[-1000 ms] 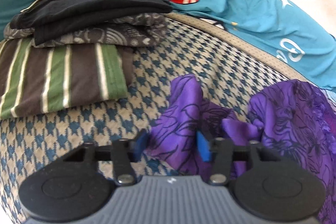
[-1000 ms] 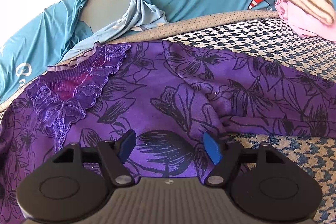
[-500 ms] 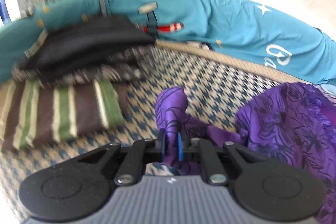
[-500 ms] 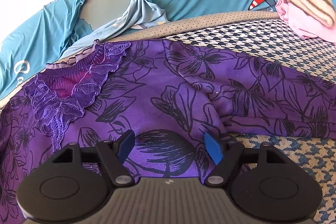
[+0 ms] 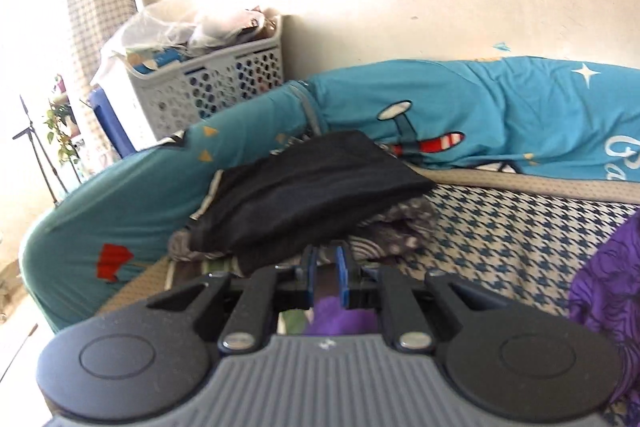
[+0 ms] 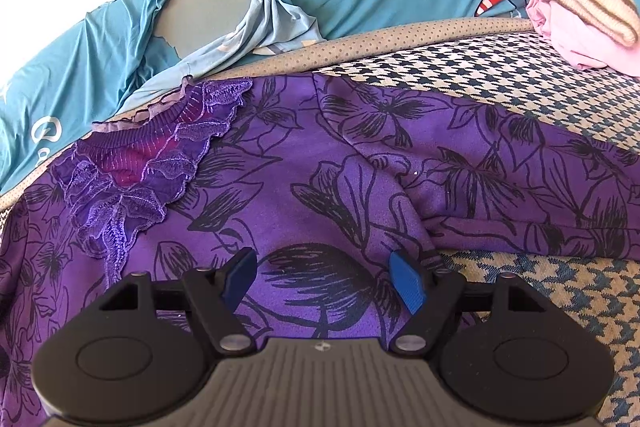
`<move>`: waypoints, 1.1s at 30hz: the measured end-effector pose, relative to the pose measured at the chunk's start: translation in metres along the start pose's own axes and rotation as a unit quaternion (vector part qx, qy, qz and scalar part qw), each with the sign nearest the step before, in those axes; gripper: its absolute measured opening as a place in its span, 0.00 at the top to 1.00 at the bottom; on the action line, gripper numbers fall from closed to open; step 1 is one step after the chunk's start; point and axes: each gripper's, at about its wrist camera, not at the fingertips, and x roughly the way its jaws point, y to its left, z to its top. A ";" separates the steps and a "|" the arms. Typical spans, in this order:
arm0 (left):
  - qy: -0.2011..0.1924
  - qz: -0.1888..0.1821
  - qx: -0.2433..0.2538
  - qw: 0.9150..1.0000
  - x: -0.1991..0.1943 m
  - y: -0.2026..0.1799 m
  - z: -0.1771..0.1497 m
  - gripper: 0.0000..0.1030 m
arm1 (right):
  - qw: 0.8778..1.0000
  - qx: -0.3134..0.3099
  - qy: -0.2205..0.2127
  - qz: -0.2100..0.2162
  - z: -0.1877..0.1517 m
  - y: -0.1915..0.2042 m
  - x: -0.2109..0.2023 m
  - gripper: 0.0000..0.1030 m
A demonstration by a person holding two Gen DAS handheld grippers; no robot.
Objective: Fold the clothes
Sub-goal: 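Pinch the purple sleeve with the left gripper and lift it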
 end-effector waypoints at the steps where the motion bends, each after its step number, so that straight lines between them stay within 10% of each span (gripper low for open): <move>1: 0.000 0.007 0.002 1.000 -0.001 0.005 0.001 0.91 | 1.000 0.001 0.000 0.001 0.000 0.000 0.000 0.29; 12: 0.136 -0.101 -0.099 0.981 0.033 0.043 -0.024 0.78 | 1.000 0.001 0.006 0.010 0.000 0.004 -0.001 0.29; 25: 0.203 -0.134 -0.110 0.964 0.064 0.036 -0.043 0.51 | 1.000 -0.006 0.012 0.004 0.000 0.007 0.001 0.28; 31: 0.215 -0.125 -0.077 0.966 0.069 0.020 -0.051 0.59 | 1.000 -0.009 0.013 0.002 0.000 0.009 0.002 0.26; 33: 0.211 -0.126 -0.062 0.967 0.067 0.016 -0.052 0.79 | 1.000 -0.010 0.013 0.001 0.000 0.009 0.002 0.25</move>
